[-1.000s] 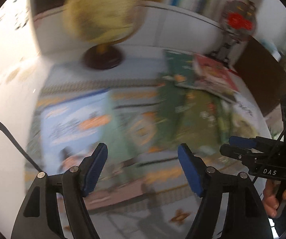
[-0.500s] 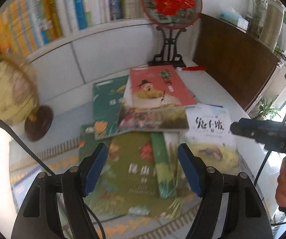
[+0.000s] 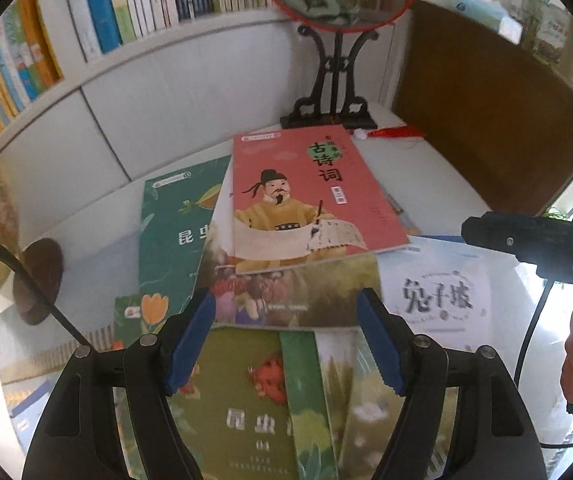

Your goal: Organize books

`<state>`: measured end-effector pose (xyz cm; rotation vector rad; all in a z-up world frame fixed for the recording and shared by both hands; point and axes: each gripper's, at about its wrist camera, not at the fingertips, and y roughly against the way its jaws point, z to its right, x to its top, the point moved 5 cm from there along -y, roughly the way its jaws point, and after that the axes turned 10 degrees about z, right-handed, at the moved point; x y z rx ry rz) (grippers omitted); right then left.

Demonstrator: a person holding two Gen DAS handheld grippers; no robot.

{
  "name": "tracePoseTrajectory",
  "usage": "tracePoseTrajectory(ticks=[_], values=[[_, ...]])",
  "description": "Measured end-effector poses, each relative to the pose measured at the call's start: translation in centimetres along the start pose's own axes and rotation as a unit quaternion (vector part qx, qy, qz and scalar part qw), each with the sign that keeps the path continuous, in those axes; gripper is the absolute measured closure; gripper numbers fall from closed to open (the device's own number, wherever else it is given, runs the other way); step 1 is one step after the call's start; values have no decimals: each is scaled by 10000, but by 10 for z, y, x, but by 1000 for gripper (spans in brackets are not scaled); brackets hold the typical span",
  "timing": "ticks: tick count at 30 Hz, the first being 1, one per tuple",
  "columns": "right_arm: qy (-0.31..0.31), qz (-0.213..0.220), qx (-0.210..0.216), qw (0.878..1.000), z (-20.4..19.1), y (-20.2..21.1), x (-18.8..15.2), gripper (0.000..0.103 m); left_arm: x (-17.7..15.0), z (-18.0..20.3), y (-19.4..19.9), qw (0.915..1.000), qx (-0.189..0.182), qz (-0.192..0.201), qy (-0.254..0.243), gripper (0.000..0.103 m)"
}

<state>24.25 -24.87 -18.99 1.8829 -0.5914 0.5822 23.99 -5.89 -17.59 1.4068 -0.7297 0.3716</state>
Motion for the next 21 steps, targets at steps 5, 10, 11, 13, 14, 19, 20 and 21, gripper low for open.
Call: tracePoseTrajectory(ticks=[5,10,11,13,14,19,20,21], values=[[42,-150,-51,9999,3,-35,11,49,2,-6,-30,9998,50,-145,82,32],[132,-282,-116,9994,6,-64,14,49,2,-13,-55,9995,84,-228,188,32],[117,-305,-147,9994,8,-69,15,49,3,-14,-57,9995,91,-232,212,32],[35,-317,-166,9994,11,-77,16,49,4,-21,-69,9989,13,-263,389,32],[-29,-302,-178,9994,13,-81,18,49,4,-25,-73,9984,-18,-299,469,32],[-292,-227,-249,9990,21,-99,28,49,15,-41,-91,9969,-246,-259,706,32],[-279,-233,-273,9990,21,-103,30,49,17,-42,-93,9965,-300,-266,729,32],[-268,-244,-287,9989,21,-107,31,49,18,-43,-97,9962,-316,-281,767,32]])
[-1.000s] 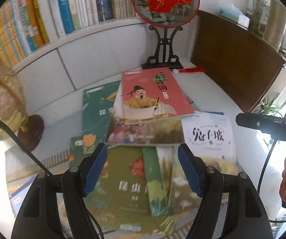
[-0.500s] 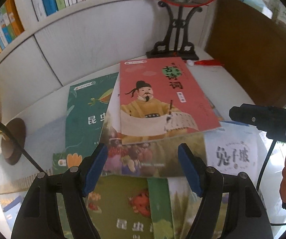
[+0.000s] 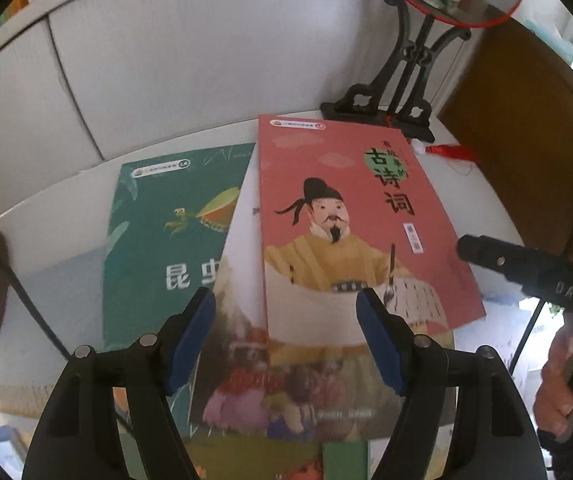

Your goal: Organize books

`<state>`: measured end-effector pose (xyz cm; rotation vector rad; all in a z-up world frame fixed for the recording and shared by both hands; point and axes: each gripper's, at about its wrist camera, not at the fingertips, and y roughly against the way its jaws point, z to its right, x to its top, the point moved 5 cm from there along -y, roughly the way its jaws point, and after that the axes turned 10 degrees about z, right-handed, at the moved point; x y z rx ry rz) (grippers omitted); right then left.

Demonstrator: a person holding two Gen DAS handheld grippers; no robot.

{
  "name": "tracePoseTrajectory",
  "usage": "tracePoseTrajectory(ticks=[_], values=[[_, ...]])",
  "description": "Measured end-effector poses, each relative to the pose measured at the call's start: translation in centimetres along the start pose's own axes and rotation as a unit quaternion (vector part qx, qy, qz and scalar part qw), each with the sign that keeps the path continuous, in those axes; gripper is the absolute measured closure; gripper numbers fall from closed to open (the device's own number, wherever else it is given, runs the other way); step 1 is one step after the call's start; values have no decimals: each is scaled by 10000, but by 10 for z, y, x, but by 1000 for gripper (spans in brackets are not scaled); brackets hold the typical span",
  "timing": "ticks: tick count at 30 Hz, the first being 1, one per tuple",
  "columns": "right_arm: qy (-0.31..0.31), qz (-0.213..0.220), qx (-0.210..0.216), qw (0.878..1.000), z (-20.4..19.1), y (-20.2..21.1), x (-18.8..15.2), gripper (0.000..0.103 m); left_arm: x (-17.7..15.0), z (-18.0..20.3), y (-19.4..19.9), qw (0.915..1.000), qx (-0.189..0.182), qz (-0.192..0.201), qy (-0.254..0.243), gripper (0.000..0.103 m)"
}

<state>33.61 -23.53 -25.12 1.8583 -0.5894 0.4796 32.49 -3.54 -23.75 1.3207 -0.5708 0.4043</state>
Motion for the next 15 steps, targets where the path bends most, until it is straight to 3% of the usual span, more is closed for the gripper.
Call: tracePoseTrajectory(ticks=[3,8,15], values=[[20,-13,94,10000,-5,-8,1,50,0,3,-9,9997,-228,-103,66,32],[-23,-114,184,9998,-9,-22,-3,62,-2,18,-18,9989,-437,-157,-59,31],[334,108,-100,9993,-15,-4,-5,66,-15,29,1,9977,-665,-142,-60,31]])
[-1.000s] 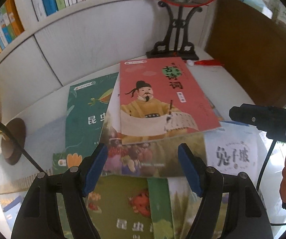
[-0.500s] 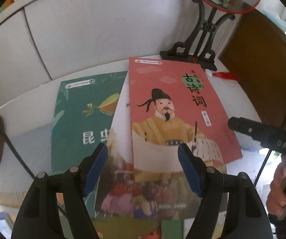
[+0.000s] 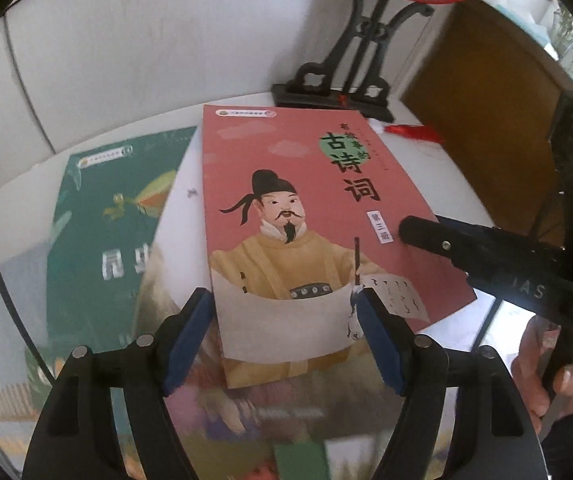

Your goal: Organize books

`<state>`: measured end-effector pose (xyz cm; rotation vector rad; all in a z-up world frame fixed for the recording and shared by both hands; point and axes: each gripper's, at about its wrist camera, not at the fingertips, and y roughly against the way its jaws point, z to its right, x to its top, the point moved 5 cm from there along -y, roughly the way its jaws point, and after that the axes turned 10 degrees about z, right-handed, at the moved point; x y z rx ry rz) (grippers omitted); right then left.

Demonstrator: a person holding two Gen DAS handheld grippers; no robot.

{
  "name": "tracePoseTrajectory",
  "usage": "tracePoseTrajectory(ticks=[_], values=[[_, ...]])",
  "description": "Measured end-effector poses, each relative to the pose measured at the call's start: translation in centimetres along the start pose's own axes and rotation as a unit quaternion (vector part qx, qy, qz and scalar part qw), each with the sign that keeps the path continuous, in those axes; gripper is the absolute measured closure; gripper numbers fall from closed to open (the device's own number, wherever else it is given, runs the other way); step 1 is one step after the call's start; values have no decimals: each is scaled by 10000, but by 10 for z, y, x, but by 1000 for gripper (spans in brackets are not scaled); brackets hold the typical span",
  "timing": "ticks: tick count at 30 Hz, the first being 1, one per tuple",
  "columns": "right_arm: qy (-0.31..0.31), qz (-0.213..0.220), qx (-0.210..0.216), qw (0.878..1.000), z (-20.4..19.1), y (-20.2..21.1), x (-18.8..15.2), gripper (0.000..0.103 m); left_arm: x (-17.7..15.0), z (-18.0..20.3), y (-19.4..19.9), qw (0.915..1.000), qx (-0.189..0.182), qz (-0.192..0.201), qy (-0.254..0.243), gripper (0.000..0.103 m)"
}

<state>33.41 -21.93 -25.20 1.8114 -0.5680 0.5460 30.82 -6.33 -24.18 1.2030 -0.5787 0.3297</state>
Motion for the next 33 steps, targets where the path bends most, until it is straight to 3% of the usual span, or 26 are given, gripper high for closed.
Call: tracePoseTrajectory(ticks=[5,10,14,18,24,29,33], values=[[150,-17,-59,9999,-11,30,-22,66,-32,14,30,9999,22,-31,139,31],[497,-327,-67,9982,-24,57,-77,65,-79,23,59,9992,50,-166,369,31],[382,-473,170,9980,-19,70,-109,65,-99,27,68,9988,107,-159,457,31],[297,-403,-41,9987,-8,70,-106,65,-102,16,63,9969,499,-57,600,31],[161,-334,32,9993,-5,67,-102,63,-101,24,49,9964,124,-184,821,32],[138,-242,186,9994,-12,70,-106,63,-102,38,52,9987,318,-91,394,39],[77,-224,248,9994,-8,74,-108,66,-104,35,61,9986,317,-61,430,49]])
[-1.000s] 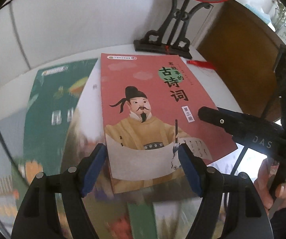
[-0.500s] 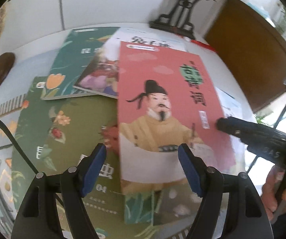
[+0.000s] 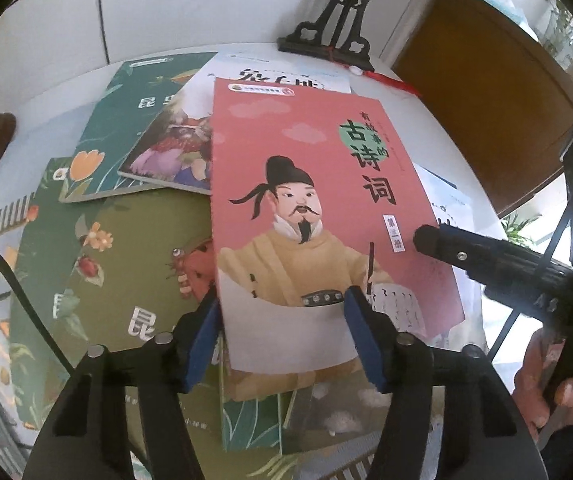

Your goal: Organize books

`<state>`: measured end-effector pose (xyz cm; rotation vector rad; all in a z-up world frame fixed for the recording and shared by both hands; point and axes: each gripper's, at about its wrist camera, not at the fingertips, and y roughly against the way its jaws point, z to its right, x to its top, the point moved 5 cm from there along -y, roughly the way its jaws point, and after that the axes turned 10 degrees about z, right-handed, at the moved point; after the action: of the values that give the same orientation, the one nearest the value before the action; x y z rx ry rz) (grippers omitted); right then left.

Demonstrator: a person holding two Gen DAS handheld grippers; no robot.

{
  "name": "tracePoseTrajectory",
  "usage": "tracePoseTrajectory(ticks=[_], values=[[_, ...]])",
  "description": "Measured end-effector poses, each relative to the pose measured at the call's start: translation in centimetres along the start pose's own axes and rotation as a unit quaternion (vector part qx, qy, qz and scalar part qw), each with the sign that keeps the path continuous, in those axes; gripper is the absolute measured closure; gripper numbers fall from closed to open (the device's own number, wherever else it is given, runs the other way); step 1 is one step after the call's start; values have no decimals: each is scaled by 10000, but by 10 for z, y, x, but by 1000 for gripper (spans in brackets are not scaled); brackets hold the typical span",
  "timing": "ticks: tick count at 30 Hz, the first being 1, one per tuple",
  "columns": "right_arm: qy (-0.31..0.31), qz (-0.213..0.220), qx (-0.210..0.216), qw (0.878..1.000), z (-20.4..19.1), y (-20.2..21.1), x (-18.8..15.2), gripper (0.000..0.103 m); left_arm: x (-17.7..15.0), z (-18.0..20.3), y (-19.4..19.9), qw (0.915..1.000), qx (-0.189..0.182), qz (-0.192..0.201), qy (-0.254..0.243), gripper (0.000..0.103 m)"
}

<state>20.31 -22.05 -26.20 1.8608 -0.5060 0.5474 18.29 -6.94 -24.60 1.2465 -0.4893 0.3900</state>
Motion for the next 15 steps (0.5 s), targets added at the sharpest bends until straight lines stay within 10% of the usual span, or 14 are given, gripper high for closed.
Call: tracePoseTrajectory(ticks=[7,15], values=[[-1555,45,1616,9745,21,25,11,66,3,4,24,9997,-134,193,-44,52],[-2111,-116,2188,9526,37,-1,16,66,0,-5,16,9986,-393,109,351,52]])
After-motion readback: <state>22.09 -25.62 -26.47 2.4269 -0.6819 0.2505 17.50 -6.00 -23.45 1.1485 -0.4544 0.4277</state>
